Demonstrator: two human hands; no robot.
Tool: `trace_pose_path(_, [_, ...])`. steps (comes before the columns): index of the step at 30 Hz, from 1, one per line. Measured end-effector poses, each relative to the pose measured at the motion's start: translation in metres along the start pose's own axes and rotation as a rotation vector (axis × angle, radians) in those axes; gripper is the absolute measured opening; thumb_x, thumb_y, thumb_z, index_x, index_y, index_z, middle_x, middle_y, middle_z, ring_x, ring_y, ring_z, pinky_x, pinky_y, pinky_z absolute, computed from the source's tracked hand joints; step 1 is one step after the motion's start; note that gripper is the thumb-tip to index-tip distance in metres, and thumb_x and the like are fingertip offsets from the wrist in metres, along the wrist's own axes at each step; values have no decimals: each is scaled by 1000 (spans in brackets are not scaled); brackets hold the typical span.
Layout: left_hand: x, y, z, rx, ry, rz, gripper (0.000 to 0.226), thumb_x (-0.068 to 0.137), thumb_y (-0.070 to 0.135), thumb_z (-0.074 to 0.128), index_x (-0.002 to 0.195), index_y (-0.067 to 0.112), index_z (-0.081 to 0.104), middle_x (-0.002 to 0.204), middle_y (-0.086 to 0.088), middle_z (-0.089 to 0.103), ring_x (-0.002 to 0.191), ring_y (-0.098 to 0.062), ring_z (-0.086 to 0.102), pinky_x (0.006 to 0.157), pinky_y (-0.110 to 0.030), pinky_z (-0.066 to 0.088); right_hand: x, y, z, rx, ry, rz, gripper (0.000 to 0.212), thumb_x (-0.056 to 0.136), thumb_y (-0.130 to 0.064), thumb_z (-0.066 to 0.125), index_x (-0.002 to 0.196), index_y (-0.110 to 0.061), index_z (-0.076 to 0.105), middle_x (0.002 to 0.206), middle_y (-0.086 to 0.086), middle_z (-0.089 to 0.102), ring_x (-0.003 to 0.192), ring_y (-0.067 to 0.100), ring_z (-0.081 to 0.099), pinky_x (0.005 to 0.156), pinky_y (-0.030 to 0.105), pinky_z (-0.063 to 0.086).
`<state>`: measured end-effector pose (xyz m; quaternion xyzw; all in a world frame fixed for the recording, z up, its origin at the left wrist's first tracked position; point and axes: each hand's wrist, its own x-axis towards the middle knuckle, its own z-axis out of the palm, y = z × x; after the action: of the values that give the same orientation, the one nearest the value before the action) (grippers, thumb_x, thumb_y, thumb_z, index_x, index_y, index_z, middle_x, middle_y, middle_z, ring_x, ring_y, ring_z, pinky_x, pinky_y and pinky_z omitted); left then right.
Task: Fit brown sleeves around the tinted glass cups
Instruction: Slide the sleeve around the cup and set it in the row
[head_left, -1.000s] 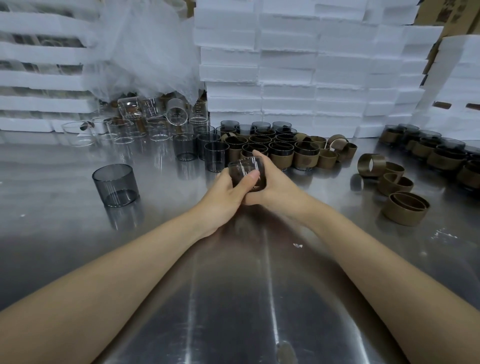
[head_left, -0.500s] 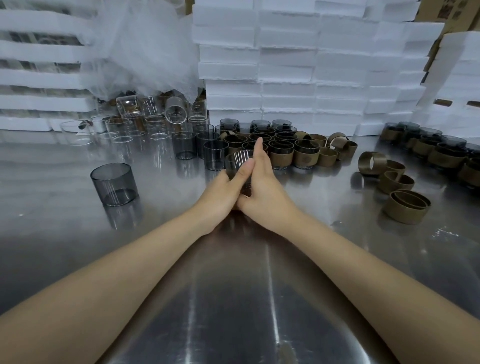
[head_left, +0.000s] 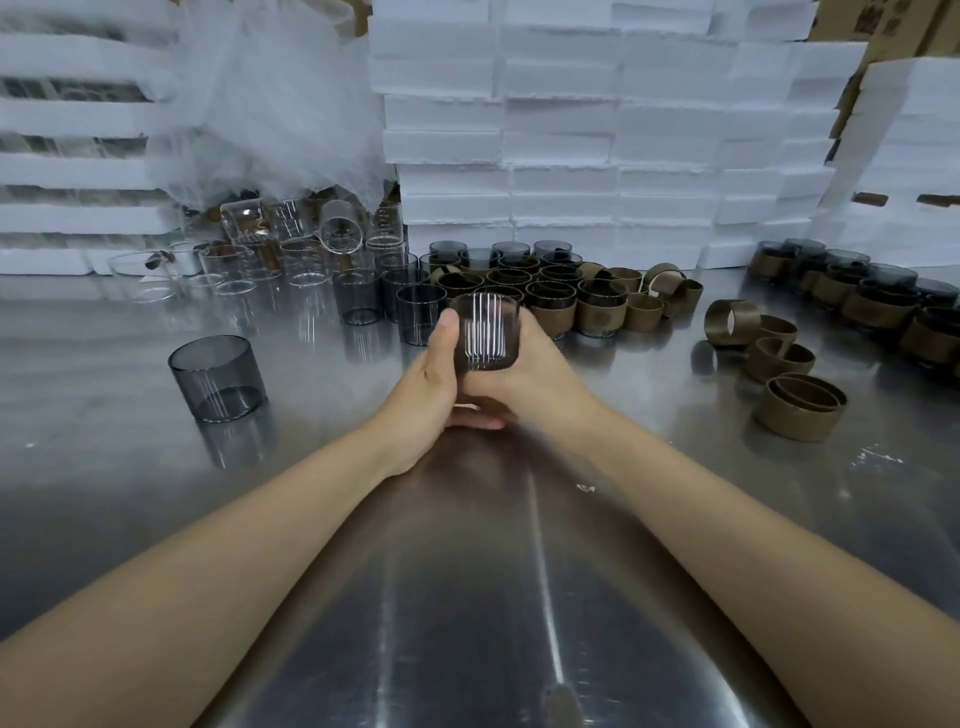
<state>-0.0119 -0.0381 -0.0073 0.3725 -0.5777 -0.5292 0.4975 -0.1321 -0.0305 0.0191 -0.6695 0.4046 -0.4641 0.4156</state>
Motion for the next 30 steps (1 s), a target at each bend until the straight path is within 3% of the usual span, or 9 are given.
trace_pose_path(3, [2, 0, -1, -36, 103, -15, 59, 103, 53, 18, 114, 22, 66, 92, 1, 77, 82, -15, 73, 59, -29, 57, -2, 8, 12, -268, 185, -56, 105, 79, -4, 70, 154, -16, -3, 143, 6, 38, 126, 17, 43, 88, 8, 35])
trace_pose_path(6, [-1, 3, 0, 0, 35, -5, 64, 92, 69, 22, 117, 27, 64, 98, -2, 76, 87, -18, 73, 60, -31, 58, -2, 13, 12, -437, 181, -161, 111, 82, -4, 65, 150, -18, -21, 154, 4, 25, 133, 18, 38, 88, 8, 32])
trace_pose_path(9, [-4, 3, 7, 188, -32, 50, 61, 83, 68, 45, 118, 20, 54, 101, -3, 70, 74, -9, 71, 56, -23, 54, 1, 10, 2, -402, 202, -87, 101, 82, -7, 65, 154, -15, -4, 129, 3, 55, 109, 14, 56, 81, 9, 40])
trace_pose_path(12, [-3, -2, 6, 194, -5, 59, 26, 96, 38, 53, 112, 17, 50, 99, -1, 64, 68, -4, 68, 56, -21, 54, 4, 10, -4, -323, 173, -62, 36, 80, -8, 64, 115, -11, 58, 89, -4, 63, 81, 9, 58, 69, 15, 44])
trace_pose_path(14, [-1, -2, 3, 173, 9, 44, 27, 99, 31, 51, 116, 10, 49, 106, -8, 63, 73, -5, 68, 59, -22, 55, 3, 12, -5, -380, 156, -37, 7, 79, -9, 62, 85, -12, 61, 77, -3, 62, 72, 9, 57, 61, 14, 42])
trace_pose_path(18, [0, -2, 6, 57, 74, 20, 36, 98, 37, 53, 117, 7, 53, 104, -12, 71, 88, -19, 72, 71, -31, 59, 7, 13, -18, -773, 179, -8, 20, 79, -6, 54, 64, -20, 53, 70, -2, 61, 71, 22, 57, 58, 21, 44])
trace_pose_path(23, [-3, -1, 4, 203, 220, 56, 37, 83, 39, 74, 103, 19, 50, 100, -2, 66, 82, -10, 72, 71, -34, 62, 8, 26, -80, -791, 743, 70, 25, 84, -12, 46, 85, -25, 67, 105, -1, 66, 96, 26, 59, 70, 31, 37])
trace_pose_path(26, [-5, 0, 4, 304, 271, 55, 48, 74, 38, 83, 101, 27, 45, 84, 9, 68, 75, -16, 71, 71, -48, 61, 11, 49, -117, -863, 690, 407, 38, 91, -19, 49, 128, -12, 52, 132, 14, 50, 120, 35, 47, 93, 45, 45])
trace_pose_path(30, [-5, 2, 6, 419, 261, 163, 56, 75, 41, 82, 111, 28, 41, 111, 9, 61, 102, -14, 64, 86, -44, 57, 29, 60, -126, -1055, 577, 457, 58, 93, -23, 50, 147, -17, 29, 140, 19, 41, 130, 39, 36, 93, 49, 41])
